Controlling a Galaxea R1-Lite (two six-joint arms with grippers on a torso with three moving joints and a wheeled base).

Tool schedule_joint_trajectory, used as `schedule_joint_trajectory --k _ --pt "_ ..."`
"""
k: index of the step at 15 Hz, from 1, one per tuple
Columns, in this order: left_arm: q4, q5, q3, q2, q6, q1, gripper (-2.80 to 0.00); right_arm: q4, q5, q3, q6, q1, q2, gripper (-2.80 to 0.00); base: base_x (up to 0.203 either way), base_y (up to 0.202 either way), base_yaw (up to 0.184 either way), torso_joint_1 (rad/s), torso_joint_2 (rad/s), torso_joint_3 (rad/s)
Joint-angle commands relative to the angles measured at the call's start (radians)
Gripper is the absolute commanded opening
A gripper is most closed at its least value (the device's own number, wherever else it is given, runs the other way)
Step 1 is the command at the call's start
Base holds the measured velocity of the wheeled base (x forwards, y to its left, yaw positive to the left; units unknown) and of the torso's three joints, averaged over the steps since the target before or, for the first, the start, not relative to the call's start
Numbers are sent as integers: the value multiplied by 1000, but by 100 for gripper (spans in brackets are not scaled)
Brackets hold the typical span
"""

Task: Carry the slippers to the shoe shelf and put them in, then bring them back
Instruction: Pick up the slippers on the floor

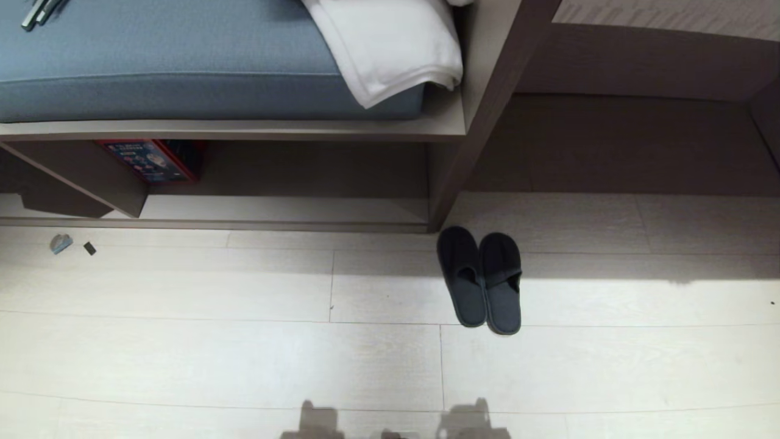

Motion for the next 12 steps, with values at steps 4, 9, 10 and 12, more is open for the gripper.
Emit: schedule_joint_trajectory --k 4,9,10,12 --pt "0 0 5 1 0 0 -280 0 0 0 -1 0 1 -280 0 0 0 3 1 -204" --pt "-1 0 5 1 0 0 -280 0 0 0 -2 0 0 -280 0 0 0 5 3 -195" --pt "-1 0 5 1 0 0 -280 0 0 1 -1 0 0 -280 0 0 0 12 2 -193" --pt "-1 0 5 1 0 0 -280 0 0 0 -2 0 0 -280 0 0 0 0 1 -200"
